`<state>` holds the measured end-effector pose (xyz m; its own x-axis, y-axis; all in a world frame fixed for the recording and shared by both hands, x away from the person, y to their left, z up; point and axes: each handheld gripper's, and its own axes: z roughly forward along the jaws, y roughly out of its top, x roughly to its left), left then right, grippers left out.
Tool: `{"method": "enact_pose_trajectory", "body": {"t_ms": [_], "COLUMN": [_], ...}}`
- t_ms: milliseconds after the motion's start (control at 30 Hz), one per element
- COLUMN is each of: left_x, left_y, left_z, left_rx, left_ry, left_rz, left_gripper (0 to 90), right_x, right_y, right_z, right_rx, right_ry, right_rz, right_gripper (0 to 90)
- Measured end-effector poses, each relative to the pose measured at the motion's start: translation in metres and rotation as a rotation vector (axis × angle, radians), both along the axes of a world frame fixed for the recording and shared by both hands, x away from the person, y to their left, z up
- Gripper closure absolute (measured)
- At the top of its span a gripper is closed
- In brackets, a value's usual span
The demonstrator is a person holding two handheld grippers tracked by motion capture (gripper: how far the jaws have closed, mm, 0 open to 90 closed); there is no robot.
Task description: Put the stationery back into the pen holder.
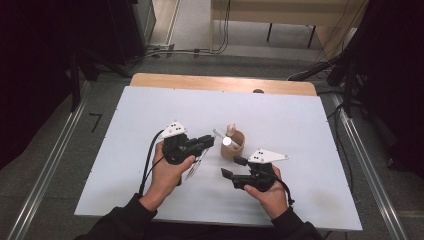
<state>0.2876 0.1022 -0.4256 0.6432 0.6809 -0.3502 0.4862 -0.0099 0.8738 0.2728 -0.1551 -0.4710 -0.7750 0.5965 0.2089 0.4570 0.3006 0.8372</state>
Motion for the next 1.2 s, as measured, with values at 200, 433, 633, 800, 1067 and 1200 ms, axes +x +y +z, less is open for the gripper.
{"method": "enact_pose_trajectory", "body": {"t_ms": [200, 433, 633, 800, 1067, 1200], "left_x": [-0.001, -0.001, -0.001, -0.001, -0.001, -0.002], "left_y": [-0.006, -0.012, -0.016, -0.021, -0.026, -0.029], "left_z": [-0.002, -0.005, -0.008, -0.01, -0.013, -0.014], "left_rx": [-0.004, 0.004, 0.008, 0.015, 0.023, 0.025], "left_ry": [-0.006, -0.006, -0.007, -0.011, -0.028, -0.032], "left_rz": [-0.01, -0.02, -0.024, -0.032, -0.038, -0.042], "left_gripper": [82.1, 82.1, 82.1, 82.1, 82.1, 82.1], "right_x": [-0.001, 0.0, 0.001, 0.002, 0.001, 0.001], "right_y": [0.007, 0.013, 0.016, 0.018, 0.027, 0.031], "right_z": [0.002, 0.003, 0.004, 0.004, 0.002, 0.001], "right_rx": [0.028, 0.049, 0.098, 0.118, 0.116, 0.117], "right_ry": [0.012, 0.026, 0.06, 0.079, 0.089, 0.096], "right_rz": [0.021, 0.038, 0.056, 0.064, 0.085, 0.097], "right_gripper": [32.0, 32.0, 32.2, 32.6, 33.1, 33.8]}}
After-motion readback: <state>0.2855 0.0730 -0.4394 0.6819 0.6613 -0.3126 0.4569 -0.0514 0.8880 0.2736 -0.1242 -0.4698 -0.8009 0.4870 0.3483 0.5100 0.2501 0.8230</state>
